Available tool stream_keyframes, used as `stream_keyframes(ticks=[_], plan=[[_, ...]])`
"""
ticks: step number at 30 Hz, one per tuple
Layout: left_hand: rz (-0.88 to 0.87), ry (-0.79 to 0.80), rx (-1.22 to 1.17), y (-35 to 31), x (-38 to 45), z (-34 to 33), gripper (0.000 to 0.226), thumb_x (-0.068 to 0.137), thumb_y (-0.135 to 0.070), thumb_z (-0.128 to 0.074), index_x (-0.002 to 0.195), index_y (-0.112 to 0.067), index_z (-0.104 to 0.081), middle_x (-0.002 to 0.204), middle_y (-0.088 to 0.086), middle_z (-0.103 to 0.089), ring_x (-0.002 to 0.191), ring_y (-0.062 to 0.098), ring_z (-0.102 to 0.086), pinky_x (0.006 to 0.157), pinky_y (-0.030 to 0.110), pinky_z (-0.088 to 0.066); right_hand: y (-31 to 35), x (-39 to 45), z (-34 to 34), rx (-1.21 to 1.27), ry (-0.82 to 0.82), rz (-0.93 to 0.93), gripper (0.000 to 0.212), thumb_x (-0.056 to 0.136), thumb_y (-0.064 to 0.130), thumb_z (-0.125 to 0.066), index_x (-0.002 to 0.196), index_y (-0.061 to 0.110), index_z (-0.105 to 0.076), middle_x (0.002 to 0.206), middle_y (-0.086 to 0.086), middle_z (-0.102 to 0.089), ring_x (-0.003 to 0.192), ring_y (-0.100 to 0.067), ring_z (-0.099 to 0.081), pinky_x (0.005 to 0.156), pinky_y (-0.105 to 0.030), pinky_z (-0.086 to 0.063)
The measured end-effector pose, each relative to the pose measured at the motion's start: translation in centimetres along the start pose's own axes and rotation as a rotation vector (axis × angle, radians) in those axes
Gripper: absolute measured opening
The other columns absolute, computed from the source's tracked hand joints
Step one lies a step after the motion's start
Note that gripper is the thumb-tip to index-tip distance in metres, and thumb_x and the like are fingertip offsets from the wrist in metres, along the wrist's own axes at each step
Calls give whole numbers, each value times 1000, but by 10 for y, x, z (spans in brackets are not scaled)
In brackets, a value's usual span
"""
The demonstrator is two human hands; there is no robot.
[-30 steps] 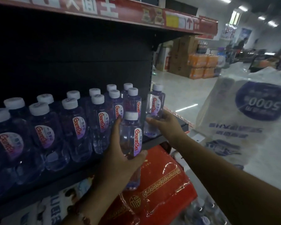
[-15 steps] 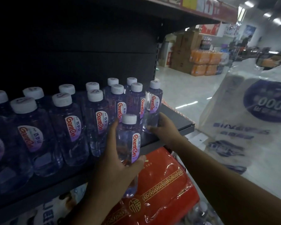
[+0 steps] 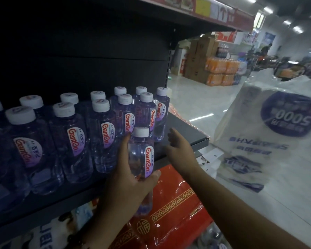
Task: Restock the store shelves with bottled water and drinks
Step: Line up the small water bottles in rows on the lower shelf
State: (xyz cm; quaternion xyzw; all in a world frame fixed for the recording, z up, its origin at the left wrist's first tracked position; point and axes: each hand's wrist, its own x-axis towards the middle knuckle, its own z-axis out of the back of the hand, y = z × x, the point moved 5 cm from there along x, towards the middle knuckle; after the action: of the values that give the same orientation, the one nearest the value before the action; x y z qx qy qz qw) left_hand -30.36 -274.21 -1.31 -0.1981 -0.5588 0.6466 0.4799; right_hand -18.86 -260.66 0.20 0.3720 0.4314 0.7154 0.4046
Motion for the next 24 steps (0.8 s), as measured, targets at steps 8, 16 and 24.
stream_keyframes(ticks=[8,16,24], plan=[[-39,-21,-66,2,2,-13,106,73,-20,-86,148,-51,-17,129,-13,-60,98,-7,-65,71,11,-53,-21,-116,-20,176,555,-92,75,84,9,-75,136,49,-39,114,26,-66,113,-7,-65,88,-28,-57],[-65,80,-41,-18,-6,-34,112,79,-36,-80,148,-61,4,155,-11,-37,127,1,-53,90,22,-54,-25,-102,-2,-7,186,66,46,76,36,-78,117,31,-58,108,10,-68,96,-14,-70,81,-38,-61],[-191,206,853,-25,-13,-22,90,95,-62,-42,148,-44,28,165,-5,20,151,20,16,124,45,5,-29,-56,28,31,40,-23,49,76,23,-82,118,24,-57,108,4,-72,95,-10,-71,90,-42,-58]])
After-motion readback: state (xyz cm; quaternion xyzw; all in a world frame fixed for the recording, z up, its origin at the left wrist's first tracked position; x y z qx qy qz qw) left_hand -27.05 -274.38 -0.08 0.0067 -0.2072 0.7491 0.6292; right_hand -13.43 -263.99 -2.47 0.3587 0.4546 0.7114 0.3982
